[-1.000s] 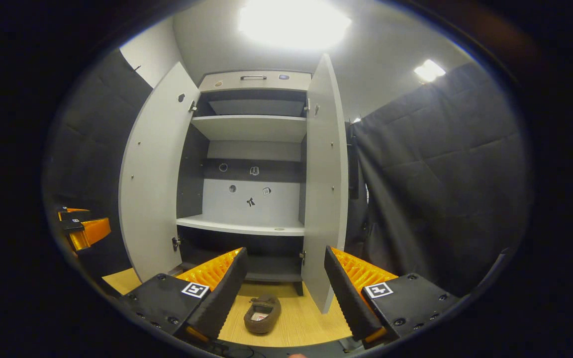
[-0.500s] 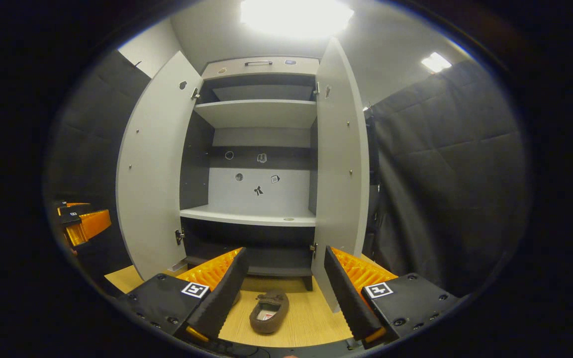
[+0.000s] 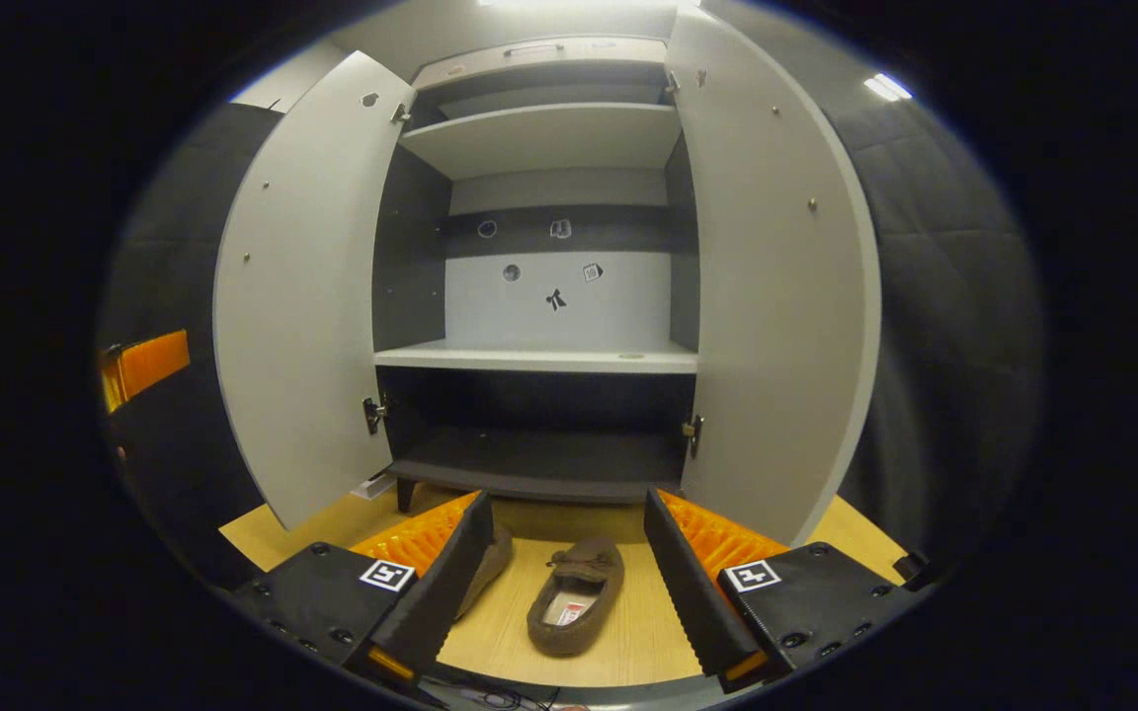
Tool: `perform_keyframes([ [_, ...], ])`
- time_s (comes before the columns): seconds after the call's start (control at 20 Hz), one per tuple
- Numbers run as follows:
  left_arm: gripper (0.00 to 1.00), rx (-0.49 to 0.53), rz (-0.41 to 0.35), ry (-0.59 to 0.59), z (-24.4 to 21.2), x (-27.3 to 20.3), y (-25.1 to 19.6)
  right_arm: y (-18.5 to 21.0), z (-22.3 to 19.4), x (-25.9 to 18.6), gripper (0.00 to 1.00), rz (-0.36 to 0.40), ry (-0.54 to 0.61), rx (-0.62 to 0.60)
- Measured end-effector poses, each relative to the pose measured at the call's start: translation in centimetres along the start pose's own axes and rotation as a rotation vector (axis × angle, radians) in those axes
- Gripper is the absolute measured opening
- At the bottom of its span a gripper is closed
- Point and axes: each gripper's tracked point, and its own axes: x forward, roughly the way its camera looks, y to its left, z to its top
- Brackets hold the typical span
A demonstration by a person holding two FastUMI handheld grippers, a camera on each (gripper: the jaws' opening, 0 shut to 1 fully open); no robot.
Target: Grab one shoe with the right hand and put it into the shoe cabinet, grab the other shoe with the left hand and put it into the shoe cabinet; then close the right door with the right hand and the left door with the left hand.
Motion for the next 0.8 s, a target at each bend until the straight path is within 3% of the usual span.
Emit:
perform_keyframes([
  [0.05,0.99,0.005,0.012,0.004,-0.1,0.0,0.4,0.1,-1.0,0.9,0.98,0.009,0.027,0.003],
  [0.1,0.84,0.011,0.024,0.007,-0.2,0.2,0.6,0.3,-1.8,1.8,0.98,0.019,0.054,0.005],
  [0.15,0.99,0.017,0.037,0.007,-0.1,0.3,0.8,0.5,-2.9,2.6,0.98,0.028,0.084,0.007],
  [0.4,0.99,0.040,0.092,0.012,-0.1,0.8,2.0,1.5,-6.9,6.5,0.98,0.082,0.219,0.032],
  [0.5,0.92,0.049,0.116,0.023,-0.4,0.9,2.5,1.8,-8.7,7.8,0.96,0.094,0.279,0.047],
  [0.6,0.92,0.056,0.137,0.025,-0.4,1.0,2.9,2.1,-10.5,9.0,0.96,0.103,0.340,0.069],
  [0.8,0.92,0.085,0.177,0.031,-0.3,1.1,3.9,2.3,-14.1,11.1,0.88,0.091,0.468,0.110],
])
